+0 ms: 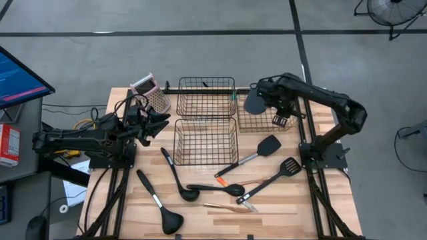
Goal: Pick & Place Kitchen Items
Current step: Put the spatula into the top right wire basket
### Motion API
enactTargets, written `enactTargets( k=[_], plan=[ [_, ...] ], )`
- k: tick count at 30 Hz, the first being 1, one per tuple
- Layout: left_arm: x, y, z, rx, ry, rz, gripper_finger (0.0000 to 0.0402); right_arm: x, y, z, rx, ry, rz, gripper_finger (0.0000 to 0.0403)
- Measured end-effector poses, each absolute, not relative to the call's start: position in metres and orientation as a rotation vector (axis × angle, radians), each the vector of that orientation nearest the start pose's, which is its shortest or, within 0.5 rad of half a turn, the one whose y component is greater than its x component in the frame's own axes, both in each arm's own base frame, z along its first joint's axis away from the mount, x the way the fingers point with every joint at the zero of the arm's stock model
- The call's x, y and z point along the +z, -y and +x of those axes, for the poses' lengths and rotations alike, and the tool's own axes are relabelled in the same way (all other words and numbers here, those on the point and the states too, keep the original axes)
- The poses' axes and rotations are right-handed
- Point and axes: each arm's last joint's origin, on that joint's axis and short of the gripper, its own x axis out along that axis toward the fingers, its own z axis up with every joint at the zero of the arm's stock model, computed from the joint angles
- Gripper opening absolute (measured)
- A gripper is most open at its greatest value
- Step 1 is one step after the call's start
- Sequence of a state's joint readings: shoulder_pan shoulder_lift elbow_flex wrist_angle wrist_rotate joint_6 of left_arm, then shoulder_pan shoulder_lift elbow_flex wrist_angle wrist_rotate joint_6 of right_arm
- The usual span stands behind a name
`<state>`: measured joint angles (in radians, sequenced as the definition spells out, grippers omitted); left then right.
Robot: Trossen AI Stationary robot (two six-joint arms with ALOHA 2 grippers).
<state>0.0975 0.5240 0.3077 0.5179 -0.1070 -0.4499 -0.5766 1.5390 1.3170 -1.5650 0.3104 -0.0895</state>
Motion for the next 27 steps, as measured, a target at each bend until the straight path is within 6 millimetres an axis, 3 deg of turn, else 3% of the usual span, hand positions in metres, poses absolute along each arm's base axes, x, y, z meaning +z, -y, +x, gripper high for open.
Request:
enactTargets(
  k=[9,18,27],
  plan=[
    [0.270,-0.016,0.135,0.131,0.343,-0.449,0.0175,0.266,0.146,0.207,-0.516,-1.897,0.177,0.0103],
    [0.270,-0.016,0.135,0.131,0.342,-0.449,0.0175,0.266,0.148,0.207,-0.504,-1.878,0.184,0.0103],
    [0.270,-0.016,0.135,0.131,0.343,-0.449,0.0175,0.252,0.146,0.210,-0.484,-1.855,0.184,0.0103]
  ],
)
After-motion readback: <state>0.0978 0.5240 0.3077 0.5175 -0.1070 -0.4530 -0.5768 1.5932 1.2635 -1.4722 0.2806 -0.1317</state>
